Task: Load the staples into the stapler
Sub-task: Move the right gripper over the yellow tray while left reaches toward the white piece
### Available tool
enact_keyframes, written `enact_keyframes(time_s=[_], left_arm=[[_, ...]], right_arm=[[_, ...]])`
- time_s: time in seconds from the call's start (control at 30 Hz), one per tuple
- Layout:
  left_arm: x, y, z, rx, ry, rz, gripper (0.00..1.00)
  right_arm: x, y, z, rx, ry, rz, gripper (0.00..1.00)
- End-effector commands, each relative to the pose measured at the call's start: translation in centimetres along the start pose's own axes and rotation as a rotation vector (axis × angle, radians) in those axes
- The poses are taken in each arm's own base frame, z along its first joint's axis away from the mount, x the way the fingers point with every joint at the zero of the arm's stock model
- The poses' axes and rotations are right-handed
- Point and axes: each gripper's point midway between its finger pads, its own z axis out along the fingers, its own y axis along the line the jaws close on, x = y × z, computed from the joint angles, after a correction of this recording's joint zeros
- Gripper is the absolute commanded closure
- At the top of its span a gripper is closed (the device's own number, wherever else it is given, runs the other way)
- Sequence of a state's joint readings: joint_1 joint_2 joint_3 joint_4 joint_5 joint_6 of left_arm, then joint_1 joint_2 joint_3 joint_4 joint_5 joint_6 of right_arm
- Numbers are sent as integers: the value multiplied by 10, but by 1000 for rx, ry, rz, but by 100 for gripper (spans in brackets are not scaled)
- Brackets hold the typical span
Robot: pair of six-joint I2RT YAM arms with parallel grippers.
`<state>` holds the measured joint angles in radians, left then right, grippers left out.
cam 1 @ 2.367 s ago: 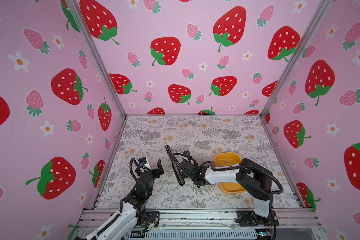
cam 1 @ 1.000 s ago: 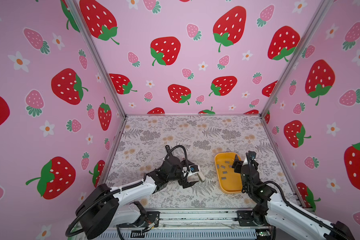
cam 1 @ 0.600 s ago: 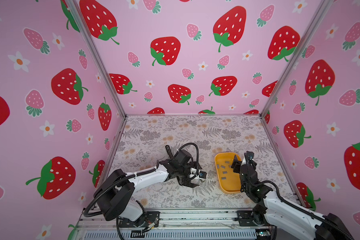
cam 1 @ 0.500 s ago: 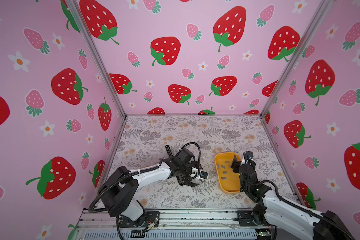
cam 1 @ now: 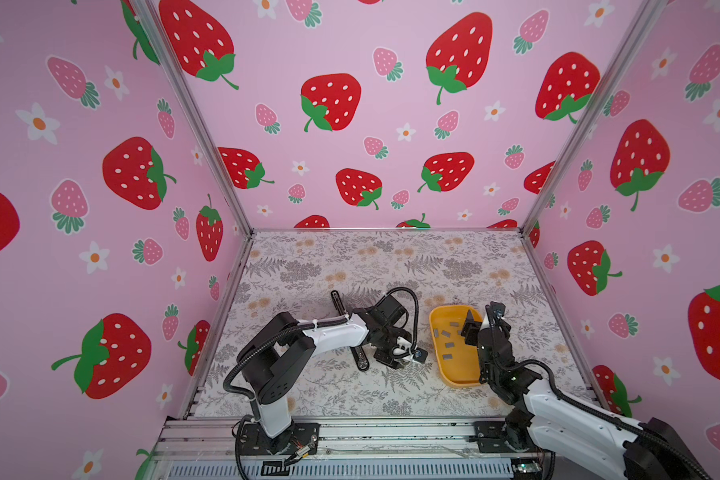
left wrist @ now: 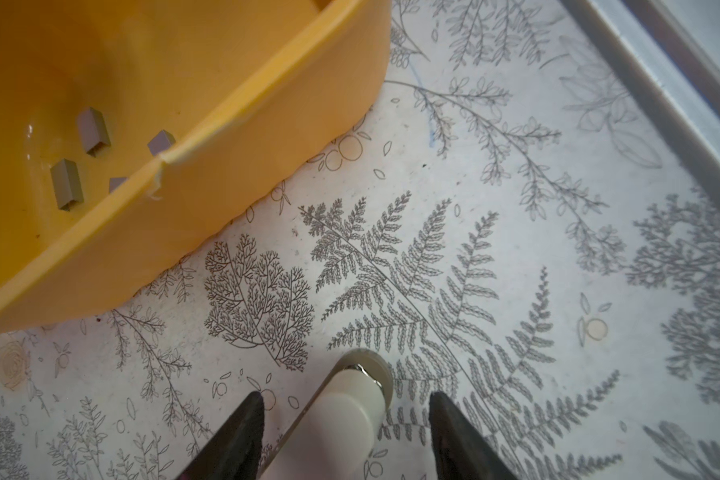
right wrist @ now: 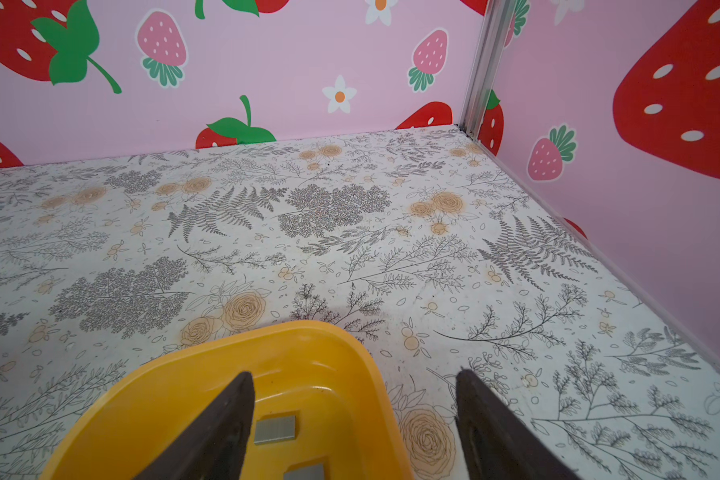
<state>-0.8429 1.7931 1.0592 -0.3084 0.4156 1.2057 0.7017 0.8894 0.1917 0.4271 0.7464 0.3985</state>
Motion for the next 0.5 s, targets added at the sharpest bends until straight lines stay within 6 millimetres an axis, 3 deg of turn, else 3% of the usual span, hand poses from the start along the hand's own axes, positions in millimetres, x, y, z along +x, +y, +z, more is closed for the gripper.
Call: enact_keyframes(time_s=[0.0,0.47], left_arm=[[3,1,1,24,38,28,39],[-3,-1,0,48,15,53,66]], right_arm=[[-9,0,0,0,-26,25,22],[-9,2,2,0,-21,20,22]])
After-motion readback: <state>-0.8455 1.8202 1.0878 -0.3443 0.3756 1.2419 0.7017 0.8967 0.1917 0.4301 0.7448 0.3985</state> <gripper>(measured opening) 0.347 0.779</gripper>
